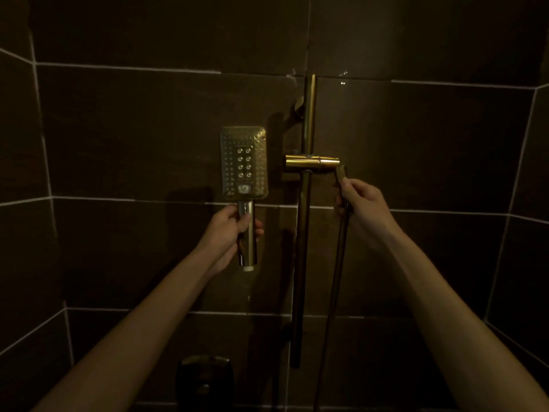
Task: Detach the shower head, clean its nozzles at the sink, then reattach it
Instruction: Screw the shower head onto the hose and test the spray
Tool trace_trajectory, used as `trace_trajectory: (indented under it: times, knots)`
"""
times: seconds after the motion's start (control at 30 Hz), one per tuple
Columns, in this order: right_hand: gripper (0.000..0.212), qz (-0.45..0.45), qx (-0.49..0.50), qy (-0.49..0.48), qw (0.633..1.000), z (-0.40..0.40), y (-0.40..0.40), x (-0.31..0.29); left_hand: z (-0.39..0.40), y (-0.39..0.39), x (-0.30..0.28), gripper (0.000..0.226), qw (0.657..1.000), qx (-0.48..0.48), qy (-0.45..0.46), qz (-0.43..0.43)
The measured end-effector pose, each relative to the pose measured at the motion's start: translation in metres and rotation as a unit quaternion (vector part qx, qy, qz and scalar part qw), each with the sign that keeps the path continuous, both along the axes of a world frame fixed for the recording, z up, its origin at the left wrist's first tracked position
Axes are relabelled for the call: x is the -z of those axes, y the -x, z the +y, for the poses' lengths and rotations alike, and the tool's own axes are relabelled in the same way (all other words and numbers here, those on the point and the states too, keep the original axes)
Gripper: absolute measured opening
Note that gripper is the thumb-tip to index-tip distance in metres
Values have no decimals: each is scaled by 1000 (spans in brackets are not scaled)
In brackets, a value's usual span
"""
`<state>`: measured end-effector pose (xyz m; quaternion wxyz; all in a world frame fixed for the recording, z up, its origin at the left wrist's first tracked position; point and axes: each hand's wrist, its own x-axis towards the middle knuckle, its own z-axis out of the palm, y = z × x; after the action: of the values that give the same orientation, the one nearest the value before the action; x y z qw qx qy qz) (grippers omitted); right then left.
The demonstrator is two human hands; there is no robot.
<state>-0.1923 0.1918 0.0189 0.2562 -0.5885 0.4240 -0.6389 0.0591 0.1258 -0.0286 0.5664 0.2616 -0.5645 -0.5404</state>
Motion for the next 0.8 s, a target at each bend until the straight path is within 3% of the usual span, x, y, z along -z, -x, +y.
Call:
trace_trajectory:
  times: [0.2, 0.4, 0.57, 0.8]
  knots:
    - [24, -101, -65, -90, 989, 40, -37, 76, 22, -2, 30, 20, 999, 13, -31, -1]
    - [27, -46, -71, -148, 985, 69, -70, 166, 47, 2, 70, 22, 998, 17, -57, 4]
    - [23, -51, -69, -223, 971, 94, -96, 235, 51, -1, 106, 26, 996, 8, -93, 11]
    - [20, -68, -66, -268, 959, 109, -121, 276, 65, 2, 133, 22, 989, 24, -129, 66]
